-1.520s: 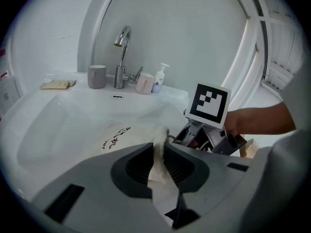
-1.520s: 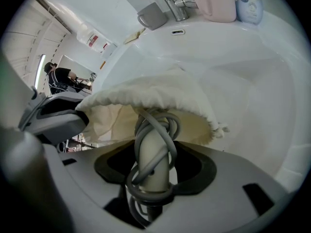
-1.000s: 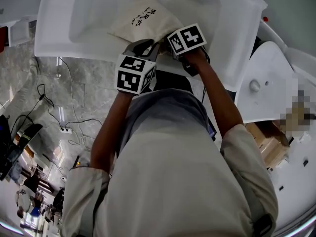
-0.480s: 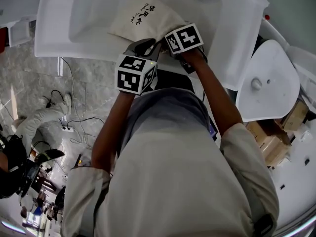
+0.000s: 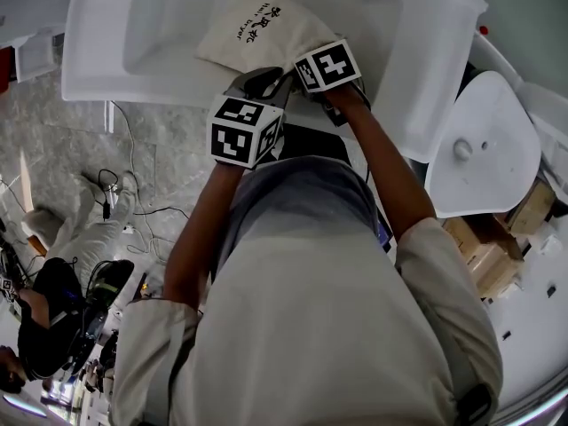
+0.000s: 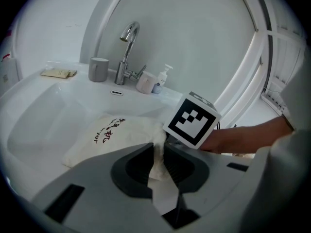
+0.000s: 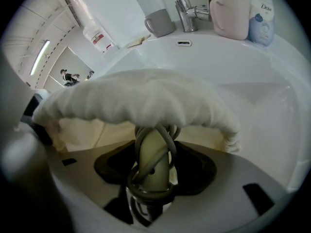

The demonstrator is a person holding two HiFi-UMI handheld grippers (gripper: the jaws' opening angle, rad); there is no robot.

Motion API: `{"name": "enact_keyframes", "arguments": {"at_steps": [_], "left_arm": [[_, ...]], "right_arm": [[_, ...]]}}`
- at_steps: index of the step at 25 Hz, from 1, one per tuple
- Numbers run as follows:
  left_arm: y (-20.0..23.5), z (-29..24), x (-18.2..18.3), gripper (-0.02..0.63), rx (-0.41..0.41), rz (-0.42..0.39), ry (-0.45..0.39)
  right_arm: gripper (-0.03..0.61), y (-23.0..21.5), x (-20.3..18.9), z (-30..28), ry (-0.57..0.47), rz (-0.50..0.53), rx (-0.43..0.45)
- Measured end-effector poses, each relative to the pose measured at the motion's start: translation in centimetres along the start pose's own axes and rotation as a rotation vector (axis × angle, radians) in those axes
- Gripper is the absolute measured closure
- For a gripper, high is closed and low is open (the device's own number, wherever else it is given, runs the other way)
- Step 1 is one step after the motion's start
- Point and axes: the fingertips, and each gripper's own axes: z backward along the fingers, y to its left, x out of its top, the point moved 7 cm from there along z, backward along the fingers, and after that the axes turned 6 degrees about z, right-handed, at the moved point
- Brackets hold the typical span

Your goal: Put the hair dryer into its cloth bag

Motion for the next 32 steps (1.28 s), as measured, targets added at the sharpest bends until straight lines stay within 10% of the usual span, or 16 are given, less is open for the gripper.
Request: {"name": "enact_keyframes", "arguments": {"at_steps": [32], "left_arm": [[1.2, -1.0, -1.0, 0.549, -0.024, 0.048, 0.056]], "right_arm": [[0.341, -1.0, 1.0, -3.7, -0.017, -0.024, -0.027]]}}
